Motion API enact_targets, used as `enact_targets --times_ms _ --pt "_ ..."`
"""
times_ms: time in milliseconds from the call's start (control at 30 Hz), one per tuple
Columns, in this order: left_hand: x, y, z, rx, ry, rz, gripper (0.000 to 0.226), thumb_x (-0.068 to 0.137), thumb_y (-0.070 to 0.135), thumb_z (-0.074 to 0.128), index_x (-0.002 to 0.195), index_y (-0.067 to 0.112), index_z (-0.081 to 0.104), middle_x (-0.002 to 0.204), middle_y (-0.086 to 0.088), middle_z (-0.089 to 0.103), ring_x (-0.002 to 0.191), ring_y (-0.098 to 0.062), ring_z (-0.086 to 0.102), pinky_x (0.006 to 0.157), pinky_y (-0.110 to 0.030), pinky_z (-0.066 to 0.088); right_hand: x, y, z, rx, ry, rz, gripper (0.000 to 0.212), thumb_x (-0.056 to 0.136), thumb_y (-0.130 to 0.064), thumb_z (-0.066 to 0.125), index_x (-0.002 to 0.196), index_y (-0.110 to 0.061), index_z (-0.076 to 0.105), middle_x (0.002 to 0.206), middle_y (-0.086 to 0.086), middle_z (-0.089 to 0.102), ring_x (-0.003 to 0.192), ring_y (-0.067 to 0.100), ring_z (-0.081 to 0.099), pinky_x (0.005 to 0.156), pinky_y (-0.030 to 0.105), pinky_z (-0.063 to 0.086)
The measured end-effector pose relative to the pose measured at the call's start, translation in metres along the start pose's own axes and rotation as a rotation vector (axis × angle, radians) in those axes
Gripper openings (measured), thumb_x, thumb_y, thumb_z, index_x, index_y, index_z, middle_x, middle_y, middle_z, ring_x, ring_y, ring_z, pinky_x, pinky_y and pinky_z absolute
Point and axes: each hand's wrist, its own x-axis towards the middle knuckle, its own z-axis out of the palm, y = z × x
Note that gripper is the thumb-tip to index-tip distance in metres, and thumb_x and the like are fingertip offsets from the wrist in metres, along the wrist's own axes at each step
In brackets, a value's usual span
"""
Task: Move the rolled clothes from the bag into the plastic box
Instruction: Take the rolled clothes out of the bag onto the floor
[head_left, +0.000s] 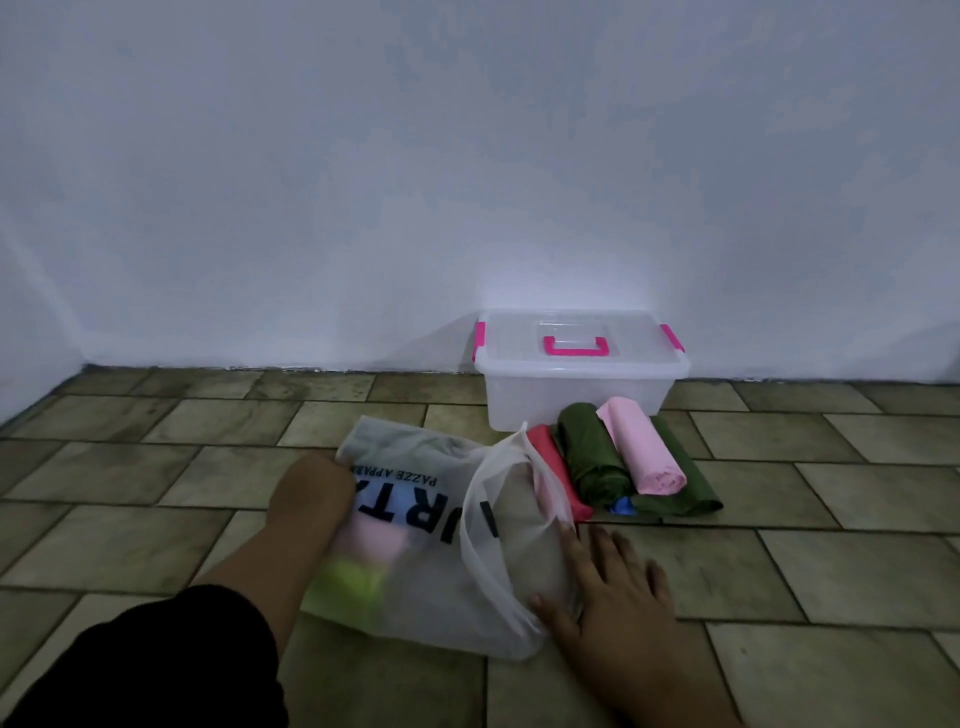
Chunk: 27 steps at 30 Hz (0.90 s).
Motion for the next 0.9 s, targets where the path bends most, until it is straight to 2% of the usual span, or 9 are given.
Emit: enact_targets --times_ms 233,333,433,600,733,900 --pt "-0.025 0.023 -0.008 0.056 0.168 0.197 0.026 0.093 0.021 0.041 0.076 0.014 0.059 0.075 -0.006 0.06 0.063 -0.019 0.053 0.056 -0.03 0.04 0.003 0.001 0.005 -0.029 0.025 0.009 0.094 0.063 -0.09 0.0 0.144 -0.045 -0.015 0.16 -0.005 0.006 0.146 0.017 0.0 0.114 0.046 0.001" --pt "-0.035 0.054 -0.033 0.065 0.283 0.352 0.027 0.095 0.025 0.04 0.08 0.019 0.061 0.078 -0.004 0.059 0.066 -0.022 0.055 0.058 -0.03 0.041 0.002 0.002 0.006 -0.027 0.044 0.005 0.094 0.063 -0.091 -0.002 0.144 -0.046 -0.014 0.16 -0.005 0.007 0.146 0.017 0.002 0.113 0.047 0.002" --pt "-0.049 0.085 -0.059 0.066 0.375 0.56 0.022 0.094 0.021 0.044 0.087 0.016 0.064 0.085 -0.004 0.058 0.075 -0.026 0.055 0.063 -0.031 0.038 0.002 0.002 0.008 -0.032 0.06 0.01 0.093 0.061 -0.092 -0.005 0.143 -0.05 -0.01 0.16 -0.005 0.008 0.146 0.018 0.002 0.113 0.048 0.003" --pt "-0.066 0.116 -0.095 0.034 0.503 0.771 0.017 0.093 0.018 0.049 0.086 0.014 0.064 0.077 0.003 0.047 0.072 -0.019 0.047 0.063 -0.029 0.031 0.001 0.002 0.008 -0.012 0.03 0.007 0.084 0.067 -0.088 0.01 0.141 -0.054 -0.011 0.16 -0.004 0.006 0.146 0.018 -0.001 0.113 0.048 0.001" --pt "-0.062 0.12 -0.114 0.008 0.562 0.785 0.017 0.092 0.02 0.049 0.085 0.015 0.064 0.076 0.002 0.049 0.072 -0.018 0.044 0.062 -0.031 0.035 -0.001 0.003 0.002 -0.016 0.0 0.002 0.085 0.068 -0.078 0.015 0.145 -0.048 -0.007 0.161 -0.005 0.003 0.146 0.018 -0.004 0.114 0.05 0.0" --pt "-0.031 0.096 -0.101 0.074 0.44 0.598 0.021 0.09 0.013 0.047 0.092 0.013 0.068 0.092 -0.011 0.063 0.086 -0.031 0.058 0.069 -0.032 0.039 0.0 0.001 -0.009 0.023 -0.082 0.023 0.096 0.071 -0.075 0.025 0.15 -0.031 -0.004 0.16 -0.005 -0.002 0.146 0.016 -0.006 0.115 0.05 -0.001"
